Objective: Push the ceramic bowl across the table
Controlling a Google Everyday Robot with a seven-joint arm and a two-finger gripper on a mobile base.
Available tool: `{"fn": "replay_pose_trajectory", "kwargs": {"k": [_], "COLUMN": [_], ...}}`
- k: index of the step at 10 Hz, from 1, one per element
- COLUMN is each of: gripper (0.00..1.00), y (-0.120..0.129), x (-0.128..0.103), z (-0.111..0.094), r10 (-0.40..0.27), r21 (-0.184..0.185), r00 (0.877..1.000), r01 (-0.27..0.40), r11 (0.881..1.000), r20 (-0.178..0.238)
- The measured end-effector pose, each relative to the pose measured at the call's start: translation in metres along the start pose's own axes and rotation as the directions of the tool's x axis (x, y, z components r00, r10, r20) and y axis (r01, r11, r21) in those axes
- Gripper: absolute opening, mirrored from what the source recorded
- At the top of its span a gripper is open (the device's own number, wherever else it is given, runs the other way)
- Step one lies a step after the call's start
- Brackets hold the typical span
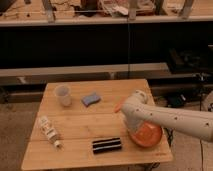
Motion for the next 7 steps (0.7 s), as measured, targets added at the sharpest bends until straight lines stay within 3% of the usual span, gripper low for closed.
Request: {"fn": "replay_pose_trajectory", "kwargs": {"k": [7], "gripper": [0.19], "y": [-0.0088], "x": [-0.0069], "z": [-0.0018], "r10": [-0.048], "r21": [-0.013], "r00": [0.999], "r01": [0.048], "r11": [0.999], "r20": [0.012]}}
